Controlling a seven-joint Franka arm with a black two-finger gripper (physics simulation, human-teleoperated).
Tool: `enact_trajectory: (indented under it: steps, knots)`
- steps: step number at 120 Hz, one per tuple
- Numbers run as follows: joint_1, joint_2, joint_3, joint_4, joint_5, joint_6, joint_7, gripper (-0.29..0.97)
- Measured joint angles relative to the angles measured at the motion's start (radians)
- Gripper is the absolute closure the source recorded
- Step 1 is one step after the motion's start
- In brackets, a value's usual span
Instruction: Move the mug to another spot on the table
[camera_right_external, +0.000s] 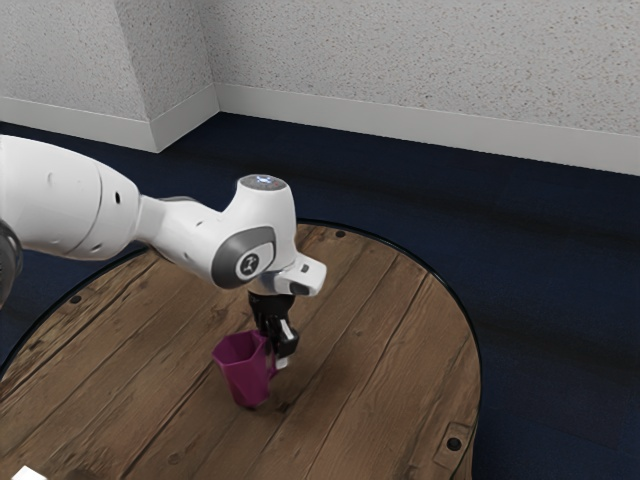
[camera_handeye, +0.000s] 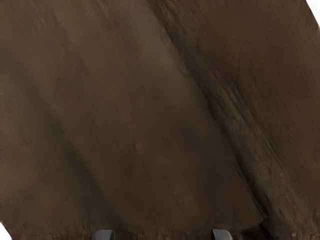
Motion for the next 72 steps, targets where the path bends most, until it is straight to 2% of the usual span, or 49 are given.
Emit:
enact_trajectory:
  steps: [29,50,72]
  knots:
    - [-0.011,0.015,-0.001,0.067,0.127,-0.191,-0.072,0.66]
    - [0.011,0.02,0.002,0.119,0.186,-0.336,-0.123,0.7]
    - [0.09,0.1,0.002,0.223,0.214,-0.452,-0.162,0.72]
